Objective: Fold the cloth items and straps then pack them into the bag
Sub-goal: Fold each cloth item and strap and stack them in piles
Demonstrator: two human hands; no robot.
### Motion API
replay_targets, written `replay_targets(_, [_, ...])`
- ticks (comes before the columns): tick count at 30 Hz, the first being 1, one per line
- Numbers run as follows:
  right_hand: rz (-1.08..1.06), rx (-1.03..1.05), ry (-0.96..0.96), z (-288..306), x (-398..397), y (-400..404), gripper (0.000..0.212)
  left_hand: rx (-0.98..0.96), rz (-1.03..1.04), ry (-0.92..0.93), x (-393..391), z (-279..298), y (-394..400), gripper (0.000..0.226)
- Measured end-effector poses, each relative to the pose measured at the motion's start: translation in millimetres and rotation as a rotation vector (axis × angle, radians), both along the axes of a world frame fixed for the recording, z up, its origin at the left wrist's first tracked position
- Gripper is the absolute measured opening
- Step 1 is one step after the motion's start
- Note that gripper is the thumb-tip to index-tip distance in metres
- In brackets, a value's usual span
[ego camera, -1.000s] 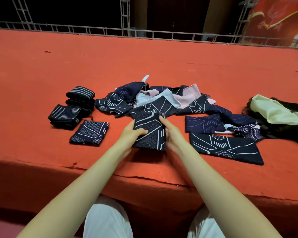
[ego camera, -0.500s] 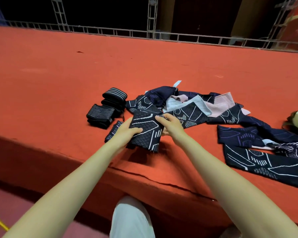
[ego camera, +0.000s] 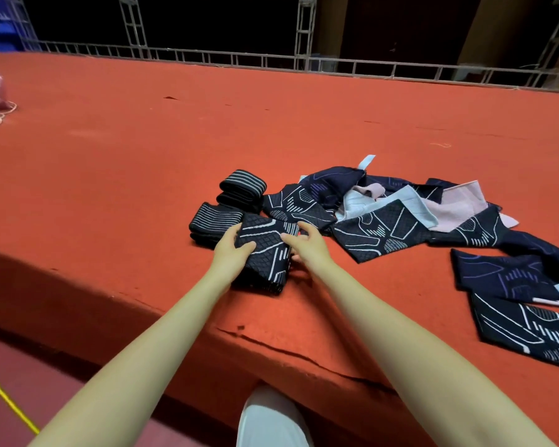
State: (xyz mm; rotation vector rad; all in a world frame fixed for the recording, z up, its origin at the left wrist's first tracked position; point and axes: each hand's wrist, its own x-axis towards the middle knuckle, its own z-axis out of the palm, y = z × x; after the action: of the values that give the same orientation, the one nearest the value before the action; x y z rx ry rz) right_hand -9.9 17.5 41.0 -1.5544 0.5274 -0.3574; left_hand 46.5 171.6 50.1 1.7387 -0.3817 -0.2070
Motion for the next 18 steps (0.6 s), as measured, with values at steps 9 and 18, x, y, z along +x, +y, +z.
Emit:
replay_targets(9, [-0.047,-0.547,0.248,-23,13,18,0.037,0.644,-0.037,-0.355,23,-30,-3,0.051])
replay_targets(18, [-0.098,-0.924,0.397,-34,8,23,0.059,0.804,0.094,-0.508,22,-43,1,0.041])
